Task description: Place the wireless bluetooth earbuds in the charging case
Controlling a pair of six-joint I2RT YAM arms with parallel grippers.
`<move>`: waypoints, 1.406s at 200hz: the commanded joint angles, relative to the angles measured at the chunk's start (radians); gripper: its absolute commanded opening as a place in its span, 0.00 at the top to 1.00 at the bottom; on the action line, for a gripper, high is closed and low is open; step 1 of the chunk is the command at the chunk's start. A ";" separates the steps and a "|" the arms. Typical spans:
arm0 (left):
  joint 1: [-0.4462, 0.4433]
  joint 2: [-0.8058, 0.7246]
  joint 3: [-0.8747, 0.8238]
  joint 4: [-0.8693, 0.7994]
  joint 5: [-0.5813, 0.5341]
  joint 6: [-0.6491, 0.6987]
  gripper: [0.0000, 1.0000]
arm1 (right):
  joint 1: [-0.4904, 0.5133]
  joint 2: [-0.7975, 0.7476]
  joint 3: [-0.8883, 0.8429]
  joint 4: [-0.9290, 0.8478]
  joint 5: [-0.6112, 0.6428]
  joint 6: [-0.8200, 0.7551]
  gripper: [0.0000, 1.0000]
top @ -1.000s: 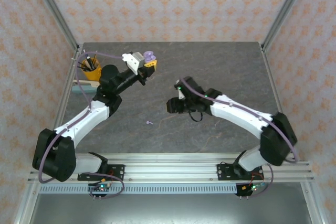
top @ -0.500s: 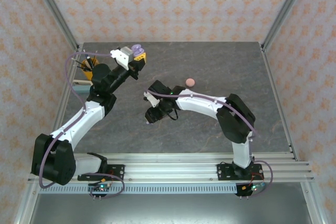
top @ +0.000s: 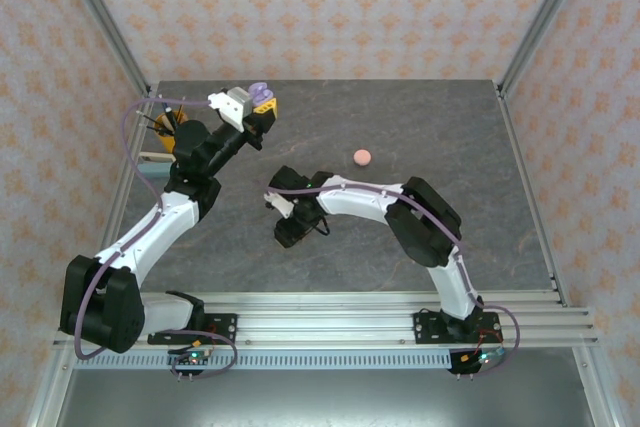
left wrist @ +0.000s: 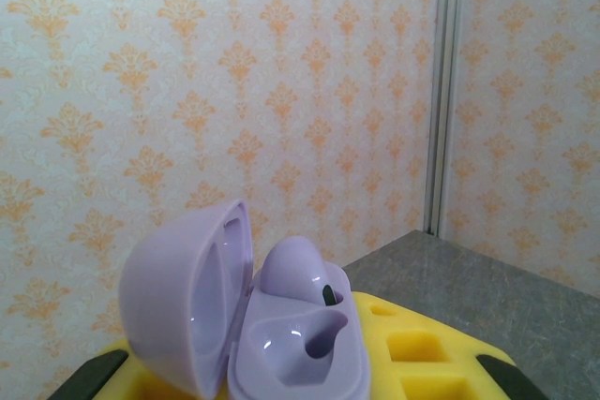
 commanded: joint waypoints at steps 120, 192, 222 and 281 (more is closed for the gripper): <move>0.017 -0.008 0.024 0.058 -0.017 -0.023 1.00 | 0.062 0.115 0.121 -0.082 0.161 -0.033 0.59; 0.018 -0.008 0.016 0.061 -0.017 -0.026 1.00 | 0.075 0.150 0.182 -0.117 0.224 0.007 0.65; 0.018 -0.006 0.012 0.067 -0.018 -0.030 1.00 | 0.075 0.156 0.198 -0.130 0.230 0.022 0.68; 0.019 -0.003 0.012 0.067 -0.014 -0.033 1.00 | 0.076 0.143 0.194 -0.129 0.215 0.051 0.69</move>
